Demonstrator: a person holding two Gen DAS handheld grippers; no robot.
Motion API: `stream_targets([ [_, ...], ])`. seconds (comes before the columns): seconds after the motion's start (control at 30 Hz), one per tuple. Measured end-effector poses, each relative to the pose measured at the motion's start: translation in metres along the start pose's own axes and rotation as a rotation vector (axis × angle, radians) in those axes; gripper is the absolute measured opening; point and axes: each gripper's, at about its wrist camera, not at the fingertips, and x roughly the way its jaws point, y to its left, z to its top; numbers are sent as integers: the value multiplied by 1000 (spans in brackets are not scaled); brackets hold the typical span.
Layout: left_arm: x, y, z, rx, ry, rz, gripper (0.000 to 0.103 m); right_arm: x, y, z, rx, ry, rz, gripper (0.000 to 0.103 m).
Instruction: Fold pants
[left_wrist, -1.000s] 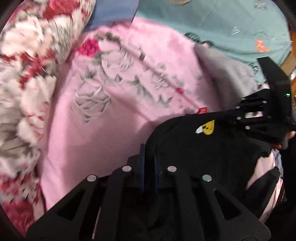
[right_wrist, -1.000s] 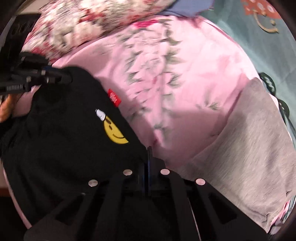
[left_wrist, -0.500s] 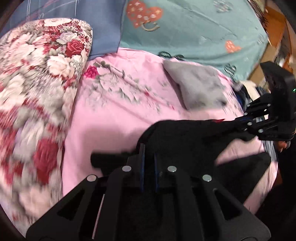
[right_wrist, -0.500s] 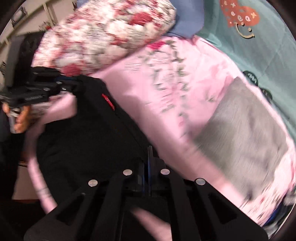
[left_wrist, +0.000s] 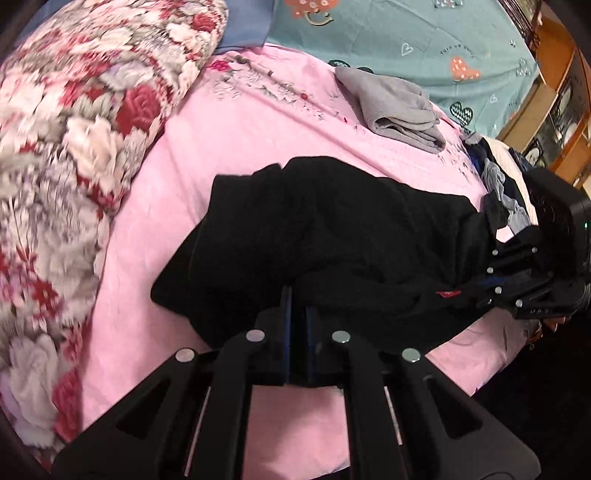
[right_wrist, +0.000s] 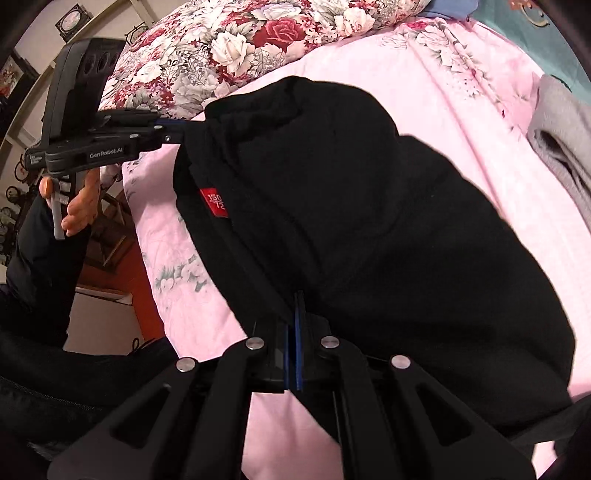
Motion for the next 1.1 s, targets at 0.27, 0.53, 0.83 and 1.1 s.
stream_targets([
  [0.27, -18, 6, 0, -26, -79, 27, 6, 18, 20, -4, -18, 14, -8, 3],
  [0.53, -9, 22, -12, -19, -23, 86, 10, 25, 45, 8, -74, 9, 43, 3],
  [0.83, -35, 35, -36, -144, -121, 10, 74, 41, 41, 8, -52, 68, 65, 16],
  [1.1, -81, -2, -10, -154, -272, -47, 76, 4, 50, 1, -77, 18, 130, 44],
])
